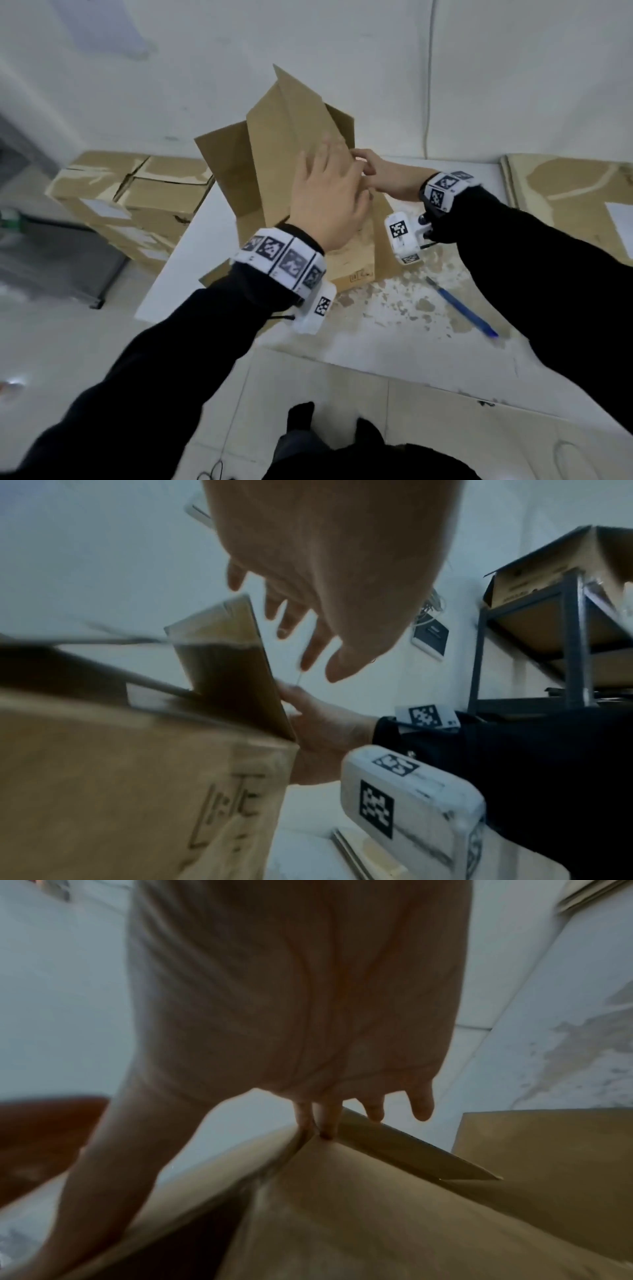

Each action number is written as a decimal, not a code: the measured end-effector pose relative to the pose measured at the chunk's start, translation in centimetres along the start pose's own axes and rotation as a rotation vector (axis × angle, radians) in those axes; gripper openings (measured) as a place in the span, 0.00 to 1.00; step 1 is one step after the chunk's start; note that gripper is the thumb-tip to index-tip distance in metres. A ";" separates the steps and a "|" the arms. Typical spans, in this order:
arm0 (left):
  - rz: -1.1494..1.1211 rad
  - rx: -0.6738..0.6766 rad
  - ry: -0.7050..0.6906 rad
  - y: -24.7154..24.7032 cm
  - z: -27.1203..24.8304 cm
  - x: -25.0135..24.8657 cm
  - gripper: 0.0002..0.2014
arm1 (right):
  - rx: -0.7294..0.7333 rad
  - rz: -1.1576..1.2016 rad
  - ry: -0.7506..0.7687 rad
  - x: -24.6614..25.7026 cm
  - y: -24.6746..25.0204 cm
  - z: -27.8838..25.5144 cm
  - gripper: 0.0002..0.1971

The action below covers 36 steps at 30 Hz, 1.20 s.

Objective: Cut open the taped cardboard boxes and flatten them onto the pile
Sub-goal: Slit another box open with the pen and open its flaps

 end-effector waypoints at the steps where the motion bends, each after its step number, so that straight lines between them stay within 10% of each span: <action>1: 0.081 0.042 0.038 -0.7 0.1 -0.3 0.22 | -0.011 -0.009 0.006 -0.2 -0.2 0.2 0.44; 9: 0.049 -0.249 0.141 -3.2 -2.6 2.8 0.17 | -0.252 -0.456 0.297 -2.9 0.9 -6.1 0.05; 14: 0.011 -0.093 0.310 -4.9 -2.4 2.3 0.30 | -0.206 -0.506 0.334 -3.8 -5.4 -12.7 0.07; 21: -0.129 -0.226 0.154 -7.0 -2.1 3.7 0.20 | -0.134 -0.302 0.266 -5.2 -6.5 -13.4 0.07; 28: 0.148 0.032 -0.103 -12.9 0.5 4.9 0.55 | -0.450 -0.270 0.098 -8.3 -4.5 -9.4 0.08; 36: 0.158 0.429 -0.127 -21.9 4.2 4.9 0.56 | -0.507 -0.239 -0.350 -15.4 -2.5 -3.0 0.17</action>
Point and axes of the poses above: each hand's wrist, its own z-axis towards the middle knuckle, its own y-axis out of the back of the hand, x = y × z, the point moved 2 cm from there along z, towards the middle knuckle, and after that the axes turned 5 degrees about y, right-handed, at the moved point
